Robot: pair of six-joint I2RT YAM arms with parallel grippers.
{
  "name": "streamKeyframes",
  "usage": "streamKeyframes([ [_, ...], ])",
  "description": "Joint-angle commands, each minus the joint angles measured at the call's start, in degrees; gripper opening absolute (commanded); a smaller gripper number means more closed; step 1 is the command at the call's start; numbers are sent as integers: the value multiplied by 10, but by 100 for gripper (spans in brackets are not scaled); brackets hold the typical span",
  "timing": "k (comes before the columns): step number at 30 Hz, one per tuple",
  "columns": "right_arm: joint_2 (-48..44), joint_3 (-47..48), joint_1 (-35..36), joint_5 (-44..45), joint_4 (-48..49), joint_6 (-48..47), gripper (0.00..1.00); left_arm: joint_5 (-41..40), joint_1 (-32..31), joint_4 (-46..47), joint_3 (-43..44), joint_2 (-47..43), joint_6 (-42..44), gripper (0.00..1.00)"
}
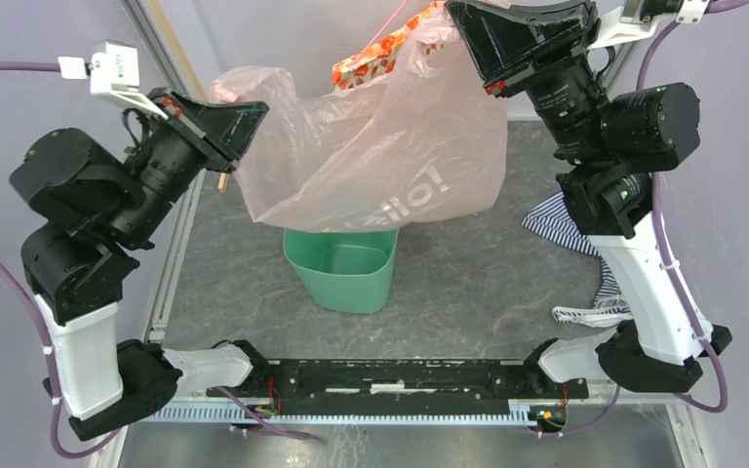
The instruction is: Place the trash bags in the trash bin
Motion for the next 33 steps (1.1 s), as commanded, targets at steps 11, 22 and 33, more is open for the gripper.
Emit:
streamKeyframes([
  [11,23,21,48,-6,26,21,0,-23,2,-40,-21,-24,-60,2],
  [22,10,30,65,10,32,14,0,65,2,-23,-18,-33,-94,2],
  [33,22,44,74,17,42,16,0,28,2,-28,-18,-44,-136,2],
])
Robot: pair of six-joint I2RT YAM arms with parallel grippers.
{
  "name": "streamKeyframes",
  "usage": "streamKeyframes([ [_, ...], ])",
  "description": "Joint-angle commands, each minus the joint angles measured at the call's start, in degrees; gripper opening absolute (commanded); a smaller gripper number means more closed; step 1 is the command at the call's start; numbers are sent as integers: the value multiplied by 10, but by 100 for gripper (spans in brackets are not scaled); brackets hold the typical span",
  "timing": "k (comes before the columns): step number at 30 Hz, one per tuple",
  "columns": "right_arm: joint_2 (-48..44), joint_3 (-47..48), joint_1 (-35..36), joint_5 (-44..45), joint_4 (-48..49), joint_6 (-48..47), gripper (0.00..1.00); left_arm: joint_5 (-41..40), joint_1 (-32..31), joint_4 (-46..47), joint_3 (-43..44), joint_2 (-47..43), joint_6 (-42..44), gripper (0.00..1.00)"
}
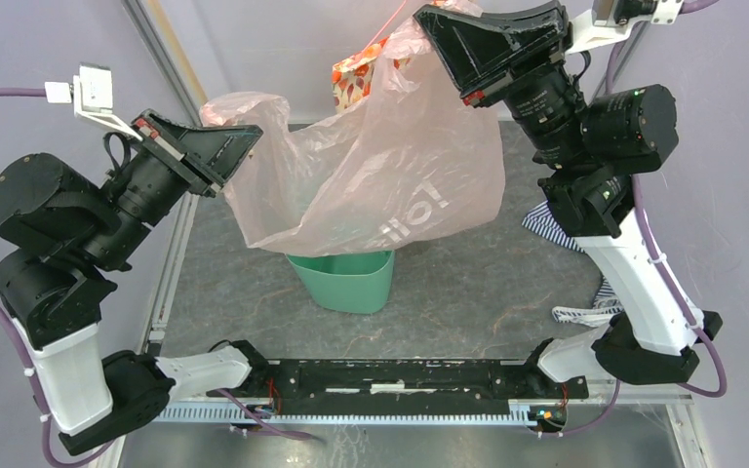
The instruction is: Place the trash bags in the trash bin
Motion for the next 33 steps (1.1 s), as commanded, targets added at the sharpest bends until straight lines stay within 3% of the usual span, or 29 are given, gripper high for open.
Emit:
streamKeyframes([
  [1,0,31,5,12,21,-5,0,-32,1,7,5,-6,-45,2],
  [8,18,-3,10,14,12,-7,0,-163,1,-78,-14,-5,-80,2],
  [14,67,1,18,-14,-18,1,0,-331,1,-120,-68,7,-41,2],
  [19,88,8,26,-37,-33,12,0,-415,2,-122,-117,4,-16,2],
  [23,82,4,27,-50,-41,13,10,-466,2,-119,-146,9,3,2],
  [33,10,-31,27,-79,-100,-8,69,-486,11,-45,-176,20,64,2],
])
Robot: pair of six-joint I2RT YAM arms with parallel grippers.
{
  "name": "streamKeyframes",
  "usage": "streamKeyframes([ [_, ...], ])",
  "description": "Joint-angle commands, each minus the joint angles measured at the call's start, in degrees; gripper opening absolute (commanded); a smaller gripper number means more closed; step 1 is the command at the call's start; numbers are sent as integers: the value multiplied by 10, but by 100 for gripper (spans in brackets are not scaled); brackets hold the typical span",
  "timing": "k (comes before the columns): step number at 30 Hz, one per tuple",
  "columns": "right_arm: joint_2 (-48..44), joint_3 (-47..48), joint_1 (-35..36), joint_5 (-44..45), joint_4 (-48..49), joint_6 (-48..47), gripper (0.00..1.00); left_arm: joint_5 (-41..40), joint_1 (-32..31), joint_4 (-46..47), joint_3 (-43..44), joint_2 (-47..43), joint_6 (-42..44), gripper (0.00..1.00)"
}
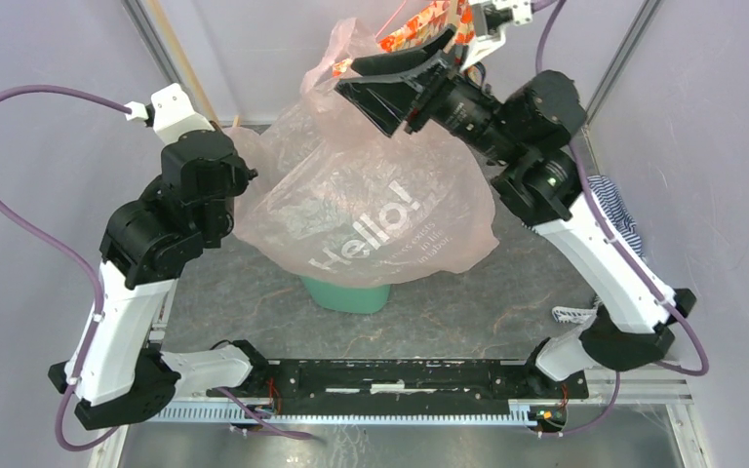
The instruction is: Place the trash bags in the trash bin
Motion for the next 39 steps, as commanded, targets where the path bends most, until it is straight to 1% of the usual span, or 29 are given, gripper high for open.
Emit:
streamKeyframes([
  [1,-67,-20,4,-15,-41,-26,73,-31,8,56,3,3,46,2],
  [4,-114,-48,5,12,-109,-67,84,-30,11,65,7,6,55,2],
  [9,-203,-90,3,118,-274,-148,95,-33,17,73,14,8,73,2],
  [13,-269,-142,4,232,-400,-192,98,-26,17,82,9,2,81,2],
  [15,-298,-187,4,266,-444,-200,98,-21,17,83,8,0,84,2],
  [17,-322,-252,3,273,-464,-198,98,-13,17,86,7,-2,88,2],
  [19,-341,-312,4,265,-465,-188,98,-4,17,88,7,-6,90,2],
  [22,-362,-397,5,265,-431,-176,98,5,17,88,7,-11,92,2],
  [26,-345,-461,3,261,-381,-168,97,14,17,84,8,-18,90,2],
  [28,-329,-473,4,240,-347,-161,93,21,17,84,9,-20,91,2],
  [30,-311,-469,4,208,-316,-151,85,34,17,85,13,-19,94,2],
  [33,-279,-444,4,165,-282,-138,59,63,17,89,19,-18,98,2],
  [36,-250,-407,9,134,-260,-130,30,103,17,98,25,-14,105,2],
  [38,-227,-376,20,121,-247,-125,17,123,17,99,37,-11,106,2],
  [39,-214,-363,27,114,-239,-123,13,132,17,100,42,-8,106,2],
])
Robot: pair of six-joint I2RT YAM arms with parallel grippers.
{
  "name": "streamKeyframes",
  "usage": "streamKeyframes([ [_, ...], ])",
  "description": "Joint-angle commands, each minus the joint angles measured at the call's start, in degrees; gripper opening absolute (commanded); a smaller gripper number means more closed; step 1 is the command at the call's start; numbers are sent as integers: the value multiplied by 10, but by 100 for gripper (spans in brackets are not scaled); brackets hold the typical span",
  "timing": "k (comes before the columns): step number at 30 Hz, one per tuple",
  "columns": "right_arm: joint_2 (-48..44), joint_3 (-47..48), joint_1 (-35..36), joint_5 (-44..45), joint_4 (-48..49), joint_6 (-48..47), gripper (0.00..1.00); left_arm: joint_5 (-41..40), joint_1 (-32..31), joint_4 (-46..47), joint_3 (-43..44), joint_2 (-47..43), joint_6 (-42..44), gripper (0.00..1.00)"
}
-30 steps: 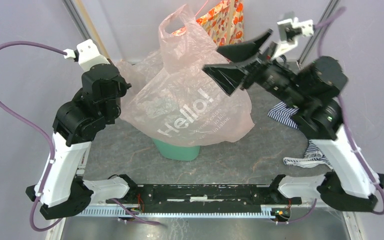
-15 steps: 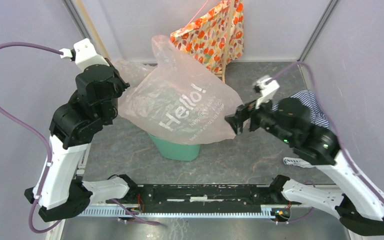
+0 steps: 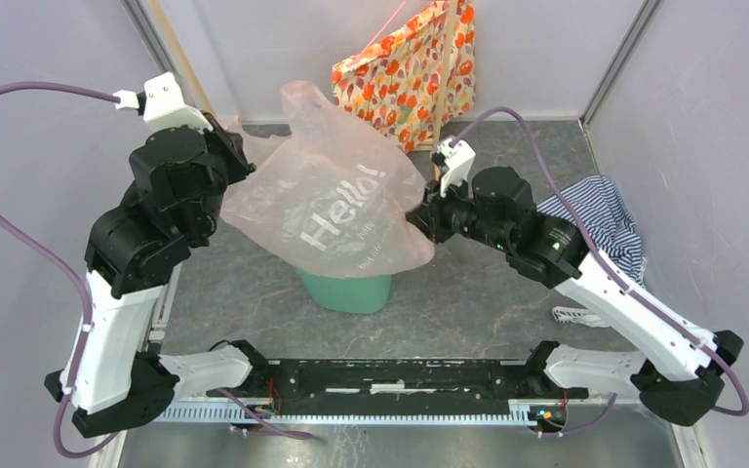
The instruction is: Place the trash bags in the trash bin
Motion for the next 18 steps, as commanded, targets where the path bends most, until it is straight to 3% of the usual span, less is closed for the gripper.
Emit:
streamKeyframes([
  [1,42,80,27,-56,86,18,10,62,2,33,38,6,33,2],
  [7,124,112,84,-63,130,26,2,98,2,40,60,21,32,2],
  [14,190,62,114,95,75,-23,0,137,2,52,27,18,16,2],
  [18,211,52,116,132,60,-18,0,158,2,58,13,16,9,2],
])
